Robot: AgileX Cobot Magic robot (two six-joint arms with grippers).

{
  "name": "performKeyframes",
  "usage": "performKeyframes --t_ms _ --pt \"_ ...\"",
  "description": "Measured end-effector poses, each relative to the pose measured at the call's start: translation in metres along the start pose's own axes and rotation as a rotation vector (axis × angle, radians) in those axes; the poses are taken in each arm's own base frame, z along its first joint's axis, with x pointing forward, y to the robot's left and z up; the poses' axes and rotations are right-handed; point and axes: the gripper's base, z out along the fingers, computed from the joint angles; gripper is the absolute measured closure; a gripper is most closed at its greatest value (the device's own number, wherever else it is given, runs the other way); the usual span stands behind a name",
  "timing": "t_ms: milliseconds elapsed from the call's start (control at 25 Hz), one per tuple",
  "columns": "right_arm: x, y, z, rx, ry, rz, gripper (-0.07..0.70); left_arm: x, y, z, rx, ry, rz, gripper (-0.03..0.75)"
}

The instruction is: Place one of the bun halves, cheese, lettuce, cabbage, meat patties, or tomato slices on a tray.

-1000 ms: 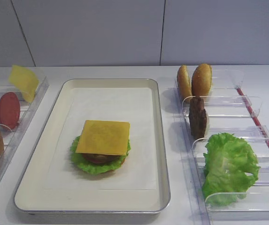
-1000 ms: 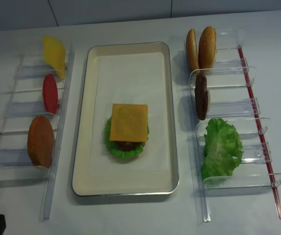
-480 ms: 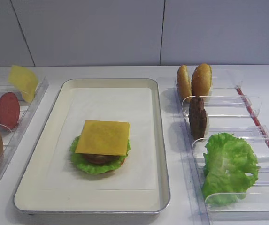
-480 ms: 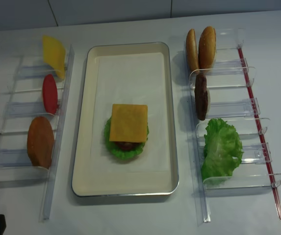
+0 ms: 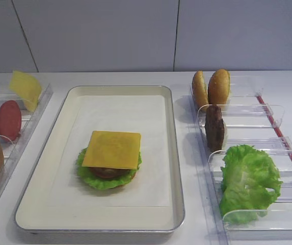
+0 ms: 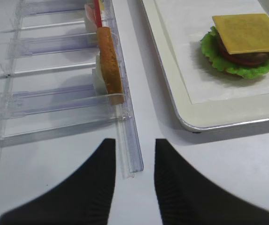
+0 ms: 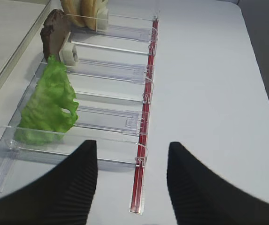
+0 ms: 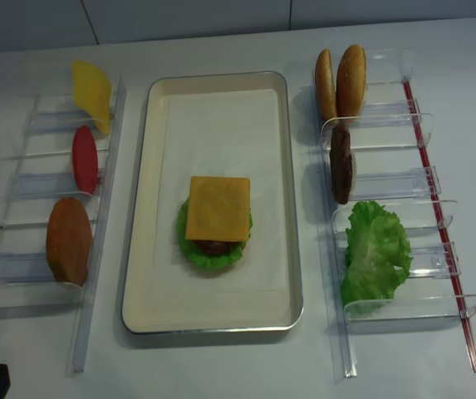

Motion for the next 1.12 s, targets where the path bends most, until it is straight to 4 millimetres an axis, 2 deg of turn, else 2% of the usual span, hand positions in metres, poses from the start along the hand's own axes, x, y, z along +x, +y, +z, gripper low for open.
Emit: performKeyframes --t_ms 1120 --pt "0.0002 0.0 0.0 0.0 0.002 -0.002 0.287 0.0 0.0 0.0 0.0 0.0 0.0 0.494"
